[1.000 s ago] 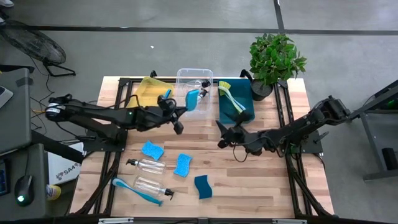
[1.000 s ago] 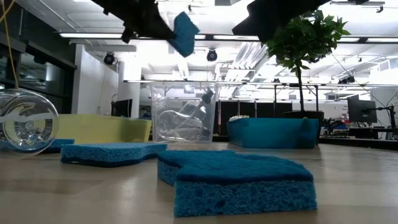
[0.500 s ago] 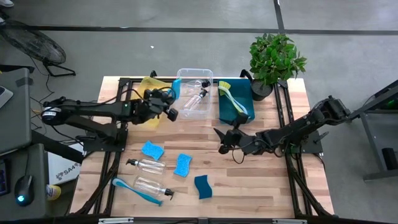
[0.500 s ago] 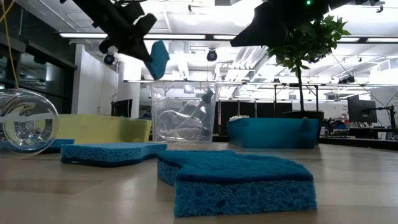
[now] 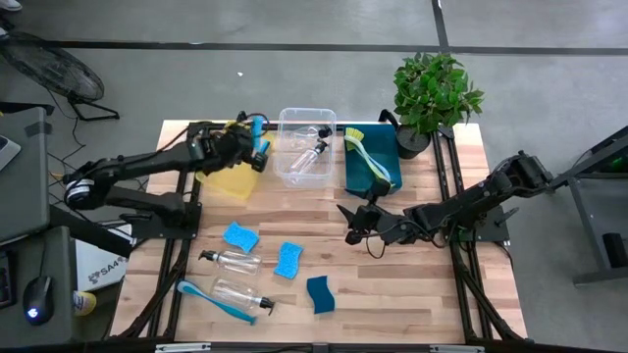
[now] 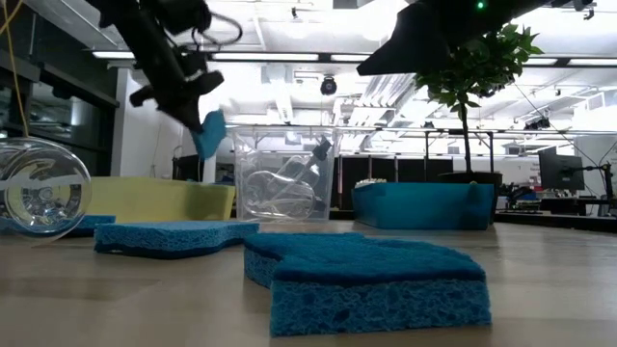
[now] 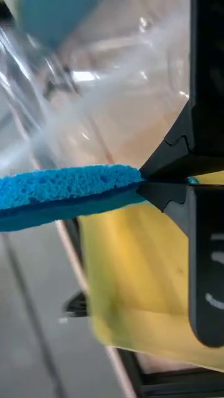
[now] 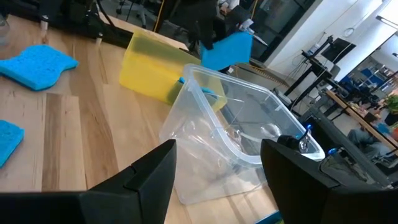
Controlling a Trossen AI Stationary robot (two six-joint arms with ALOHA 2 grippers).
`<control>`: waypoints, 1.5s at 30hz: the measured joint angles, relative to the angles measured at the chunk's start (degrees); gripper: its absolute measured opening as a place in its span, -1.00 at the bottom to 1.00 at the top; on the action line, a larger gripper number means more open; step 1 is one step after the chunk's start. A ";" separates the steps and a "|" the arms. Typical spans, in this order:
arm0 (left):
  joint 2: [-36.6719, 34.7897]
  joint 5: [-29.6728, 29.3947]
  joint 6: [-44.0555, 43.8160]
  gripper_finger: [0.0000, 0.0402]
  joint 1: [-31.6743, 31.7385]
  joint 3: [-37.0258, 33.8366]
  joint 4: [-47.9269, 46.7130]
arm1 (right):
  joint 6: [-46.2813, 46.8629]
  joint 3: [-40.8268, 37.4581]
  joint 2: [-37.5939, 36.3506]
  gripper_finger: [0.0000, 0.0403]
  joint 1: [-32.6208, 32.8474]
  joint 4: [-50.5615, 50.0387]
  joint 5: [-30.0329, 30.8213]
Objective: Pick & Place Kitchen Sink Supplies
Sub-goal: Put the blue sponge into the yellow bin
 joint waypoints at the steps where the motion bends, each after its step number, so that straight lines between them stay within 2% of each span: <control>1: 0.21 1.68 -0.05 -1.00 1.59 0.00 -0.80 | 0.00 0.00 0.00 0.13 -0.13 0.00 -0.07; 9: 2.53 11.67 0.76 -1.00 11.55 0.00 -5.18 | 3.37 0.02 0.00 0.13 -2.38 -1.81 -4.57; 17: 6.79 20.11 5.58 -1.00 17.30 0.00 -5.68 | 5.38 0.02 0.00 0.13 -3.41 -3.78 -6.43; 29: 14.91 23.41 9.01 -1.00 18.98 0.00 -2.80 | 5.40 0.02 0.00 0.13 -3.41 -4.02 -6.46; 38: 15.67 24.46 8.71 -0.99 18.85 0.00 -0.73 | 5.51 0.02 0.00 0.13 -3.39 -4.24 -6.46; 45: 15.67 25.84 8.59 -0.78 18.85 0.00 -0.75 | 5.91 0.02 0.02 0.13 -3.39 -4.83 -6.48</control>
